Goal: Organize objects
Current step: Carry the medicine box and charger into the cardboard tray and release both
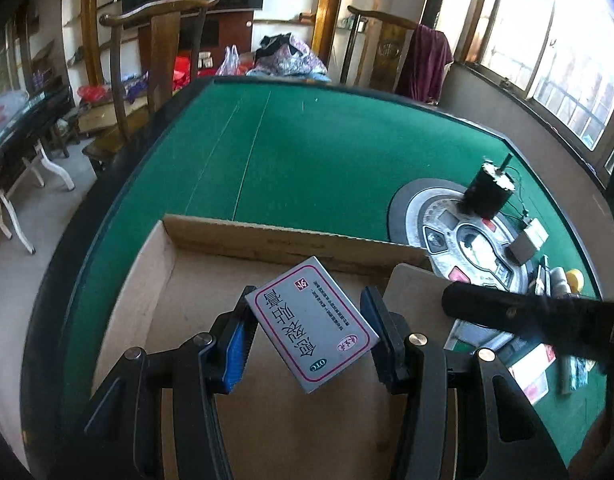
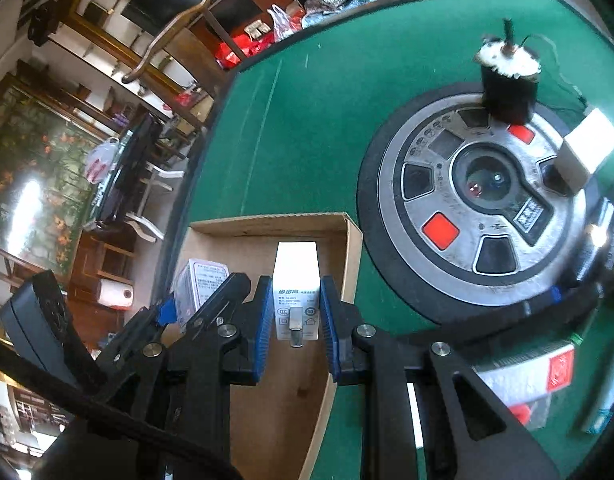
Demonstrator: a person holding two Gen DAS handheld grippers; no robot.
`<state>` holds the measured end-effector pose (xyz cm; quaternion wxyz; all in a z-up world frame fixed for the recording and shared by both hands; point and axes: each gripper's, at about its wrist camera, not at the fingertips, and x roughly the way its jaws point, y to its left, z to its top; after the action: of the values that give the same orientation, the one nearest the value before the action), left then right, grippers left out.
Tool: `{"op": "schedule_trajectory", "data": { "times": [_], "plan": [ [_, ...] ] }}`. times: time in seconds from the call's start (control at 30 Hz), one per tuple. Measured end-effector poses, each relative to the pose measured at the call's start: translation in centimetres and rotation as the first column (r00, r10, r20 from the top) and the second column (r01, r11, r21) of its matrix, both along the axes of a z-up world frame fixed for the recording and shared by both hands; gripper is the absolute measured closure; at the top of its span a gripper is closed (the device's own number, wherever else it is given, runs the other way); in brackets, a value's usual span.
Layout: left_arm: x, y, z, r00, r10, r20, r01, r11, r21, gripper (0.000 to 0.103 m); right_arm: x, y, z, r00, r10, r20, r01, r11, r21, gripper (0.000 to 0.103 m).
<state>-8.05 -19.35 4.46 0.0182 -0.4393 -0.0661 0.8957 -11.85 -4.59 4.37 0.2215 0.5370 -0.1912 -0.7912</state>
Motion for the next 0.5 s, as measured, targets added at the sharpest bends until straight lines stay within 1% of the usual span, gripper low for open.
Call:
{"op": "schedule_trajectory", "data": {
  "times": [0.13, 0.3, 0.4, 0.5],
  "plan": [
    [-0.5, -0.2, -0.3, 1.000, 0.018, 0.001, -0.018, 1.000, -0.013, 0.057, -0.5, -0.3, -1.1, 1.000, -0.002, 0.016, 0.002, 1.000, 0.017, 0.083],
    [-1.1, -1.2, -0.7, 0.999, 0.046, 0.017, -0.046, 0.999, 0.027, 0.056, -0.6, -0.8, -0.9, 1.000, 0.010, -0.016, -0.009, 0.999, 0.043, 0.083],
    [-1.3, -1.6, -1.2, 0.997, 0.059, 0.051, -0.061, 0.997, 0.048, 0.056, -0.4, -1.3, -0.9, 0.999, 0.024, -0.028, -0.023, 0.998, 0.055, 0.082],
    [-1.4, -2.3, -1.7, 0.994, 0.063, 0.086, -0.071, 0.993, 0.094, 0.055, -0.4, -1.4, -0.9, 0.999, 0.031, -0.021, -0.030, 0.999, 0.042, 0.079]
  ]
}}
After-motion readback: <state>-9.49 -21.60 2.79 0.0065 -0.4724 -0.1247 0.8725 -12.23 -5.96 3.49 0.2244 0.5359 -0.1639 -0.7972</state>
